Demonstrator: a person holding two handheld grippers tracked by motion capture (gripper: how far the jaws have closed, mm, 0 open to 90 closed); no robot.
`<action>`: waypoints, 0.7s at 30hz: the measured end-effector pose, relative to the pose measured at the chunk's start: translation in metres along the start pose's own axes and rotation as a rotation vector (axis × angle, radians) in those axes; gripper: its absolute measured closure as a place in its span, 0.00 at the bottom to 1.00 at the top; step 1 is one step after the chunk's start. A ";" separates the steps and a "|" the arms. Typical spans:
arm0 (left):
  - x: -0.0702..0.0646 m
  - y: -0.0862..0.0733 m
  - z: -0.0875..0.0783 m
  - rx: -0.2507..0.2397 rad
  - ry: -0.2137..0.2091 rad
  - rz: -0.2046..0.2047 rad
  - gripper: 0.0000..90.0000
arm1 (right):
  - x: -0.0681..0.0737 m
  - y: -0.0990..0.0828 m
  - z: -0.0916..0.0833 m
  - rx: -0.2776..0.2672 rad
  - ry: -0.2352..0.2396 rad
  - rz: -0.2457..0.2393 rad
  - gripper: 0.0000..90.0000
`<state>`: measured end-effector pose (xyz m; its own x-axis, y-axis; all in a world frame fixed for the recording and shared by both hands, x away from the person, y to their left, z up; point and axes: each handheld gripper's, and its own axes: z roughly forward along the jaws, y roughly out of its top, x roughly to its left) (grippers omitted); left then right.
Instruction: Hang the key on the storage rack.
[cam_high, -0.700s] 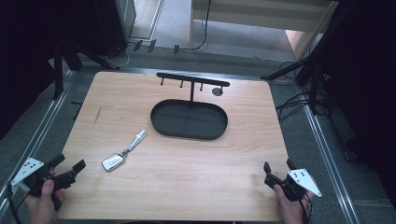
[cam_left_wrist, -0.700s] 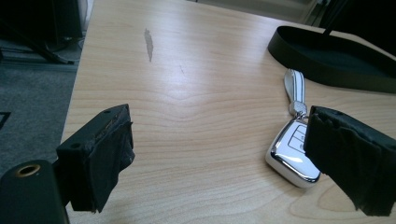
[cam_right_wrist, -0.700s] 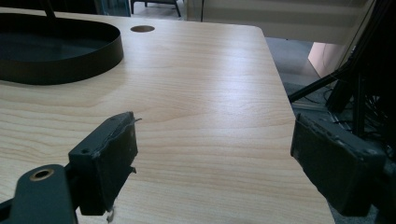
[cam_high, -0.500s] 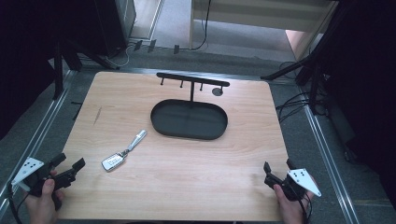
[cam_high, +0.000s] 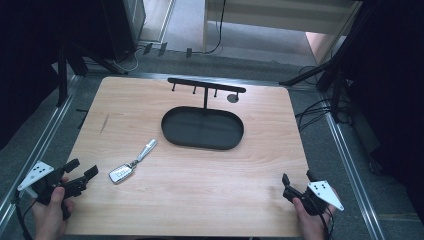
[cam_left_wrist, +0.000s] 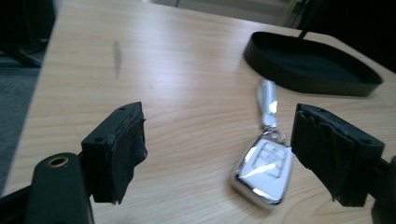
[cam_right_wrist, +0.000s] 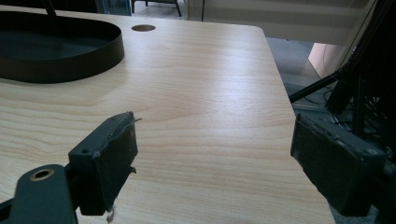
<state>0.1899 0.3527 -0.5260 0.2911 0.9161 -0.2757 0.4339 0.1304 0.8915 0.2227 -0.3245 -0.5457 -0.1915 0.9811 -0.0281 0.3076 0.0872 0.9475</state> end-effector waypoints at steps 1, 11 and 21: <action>-0.003 0.003 0.002 0.008 0.001 0.006 0.21 | 0.000 0.000 0.000 0.000 0.001 0.000 0.16; -0.026 0.020 0.020 0.093 -0.004 0.067 0.22 | 0.000 0.000 0.000 -0.001 0.003 -0.004 0.16; -0.052 0.035 0.041 0.216 -0.046 0.151 0.29 | 0.000 0.000 0.000 -0.003 0.007 -0.005 0.16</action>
<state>0.2250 0.2939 -0.4955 0.4029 0.9001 -0.1659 0.5529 -0.0949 0.8278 0.2225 -0.3246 -0.5457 -0.1992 0.9795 -0.0305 0.3041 0.0914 0.9483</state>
